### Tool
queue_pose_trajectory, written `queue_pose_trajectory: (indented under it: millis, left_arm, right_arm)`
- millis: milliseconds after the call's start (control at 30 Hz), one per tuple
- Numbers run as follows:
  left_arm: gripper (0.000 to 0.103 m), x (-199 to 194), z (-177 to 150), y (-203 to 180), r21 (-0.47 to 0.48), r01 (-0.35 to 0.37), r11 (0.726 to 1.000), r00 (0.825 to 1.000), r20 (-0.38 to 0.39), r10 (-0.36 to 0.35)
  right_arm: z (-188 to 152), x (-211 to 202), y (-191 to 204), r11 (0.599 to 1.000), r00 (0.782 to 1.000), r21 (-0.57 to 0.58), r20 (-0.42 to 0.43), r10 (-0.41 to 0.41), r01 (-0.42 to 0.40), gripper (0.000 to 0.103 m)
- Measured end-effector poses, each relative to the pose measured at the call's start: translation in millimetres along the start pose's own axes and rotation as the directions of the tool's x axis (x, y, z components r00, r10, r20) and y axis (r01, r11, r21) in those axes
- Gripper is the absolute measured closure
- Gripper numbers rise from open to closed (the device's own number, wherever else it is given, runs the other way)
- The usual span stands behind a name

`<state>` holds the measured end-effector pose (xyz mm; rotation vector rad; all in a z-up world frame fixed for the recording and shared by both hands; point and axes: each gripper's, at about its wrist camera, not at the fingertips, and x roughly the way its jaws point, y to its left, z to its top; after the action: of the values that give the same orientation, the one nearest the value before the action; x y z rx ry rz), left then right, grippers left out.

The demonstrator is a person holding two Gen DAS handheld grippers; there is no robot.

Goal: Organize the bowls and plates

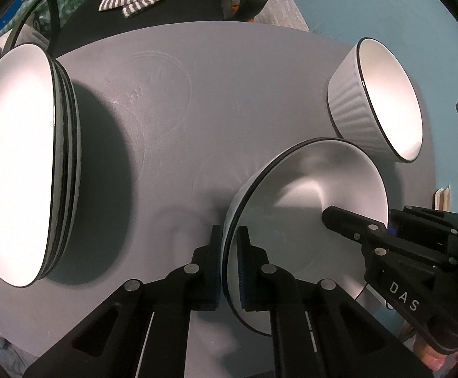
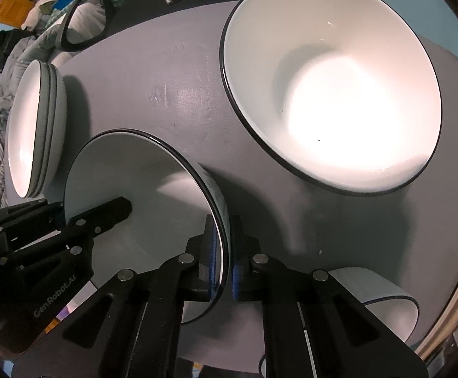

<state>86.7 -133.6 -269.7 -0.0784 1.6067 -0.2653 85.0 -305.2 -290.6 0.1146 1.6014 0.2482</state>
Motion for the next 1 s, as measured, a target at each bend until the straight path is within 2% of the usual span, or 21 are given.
queue_pose_trajectory:
  millis: [167,500,700,1000]
  left_arm:
    - [0.095,-4.8,2.1,-0.7,0.005,0.003,1.000,1.000,0.007,-0.004]
    - [0.095,-38.6,21.3,-3.2,0.060,0.015,0.998,1.000,0.015,-0.016]
    - [0.095,-54.8,40.1,-22.7,0.098,0.015,0.995,0.999,0.031,-0.018]
    - [0.095,-62.6,49.1,-46.7,0.134,0.018,0.991,0.998,0.056,-0.026]
  right_arm:
    - [-0.6,-2.9,3.5,1.000,1.000,0.002,0.002,0.001,-0.001,0.096]
    - [-3.1,-25.0,4.7,1.000,1.000,0.013,0.022,-0.014,0.013,0.096]
    - [-7.6,-45.3,-0.1,0.999,0.999,0.030,0.042,-0.013,0.012,0.096]
    - [-7.1,-67.5,-9.9,0.999,0.998,0.042,0.067,-0.009,0.006,0.096]
